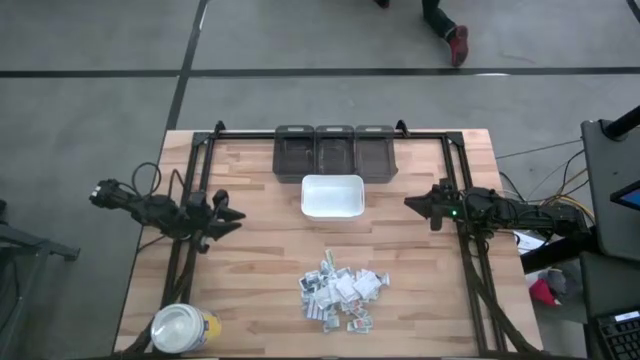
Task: Pick & Place First Aid Supplies
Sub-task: Put the white alcohol pad into the right black bin
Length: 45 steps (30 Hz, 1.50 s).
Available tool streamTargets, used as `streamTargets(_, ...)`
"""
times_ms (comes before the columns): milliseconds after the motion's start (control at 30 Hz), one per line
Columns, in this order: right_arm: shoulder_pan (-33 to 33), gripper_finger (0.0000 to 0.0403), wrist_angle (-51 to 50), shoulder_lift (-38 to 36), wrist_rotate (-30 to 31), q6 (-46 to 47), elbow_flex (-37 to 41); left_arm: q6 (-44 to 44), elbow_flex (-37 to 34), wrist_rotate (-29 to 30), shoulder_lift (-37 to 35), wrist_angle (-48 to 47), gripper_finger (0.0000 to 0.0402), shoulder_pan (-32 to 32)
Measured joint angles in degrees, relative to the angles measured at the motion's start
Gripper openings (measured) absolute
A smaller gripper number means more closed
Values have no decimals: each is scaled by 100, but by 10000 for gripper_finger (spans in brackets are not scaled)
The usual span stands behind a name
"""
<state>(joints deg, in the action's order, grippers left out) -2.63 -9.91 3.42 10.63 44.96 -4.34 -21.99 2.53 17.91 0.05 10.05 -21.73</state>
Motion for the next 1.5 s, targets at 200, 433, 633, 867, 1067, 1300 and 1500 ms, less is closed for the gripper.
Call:
streamTargets(200,0,69,0,0,-16,253,1,-65,1,-2,0,48,138,0)
streamTargets(433,0,78,-5,4,-50,263,0,-65,0,-2,0,46,138,0)
streamTargets(633,0,84,42,7,-300,-78,0,149,0,-2,0,39,138,0)
streamTargets(867,4,74,1056,10,-1997,-910,0,530,2,68,0,13,138,0)
streamTargets(1067,113,73,943,273,-2576,-908,-168,558,1,112,76,8,138,1)
streamTargets(1300,565,72,299,1528,-2658,-1212,-1009,554,1,125,272,36,138,0)
streamTargets(1500,1090,72,-1470,3099,-2723,-1497,-2191,552,0,127,368,28,138,2)
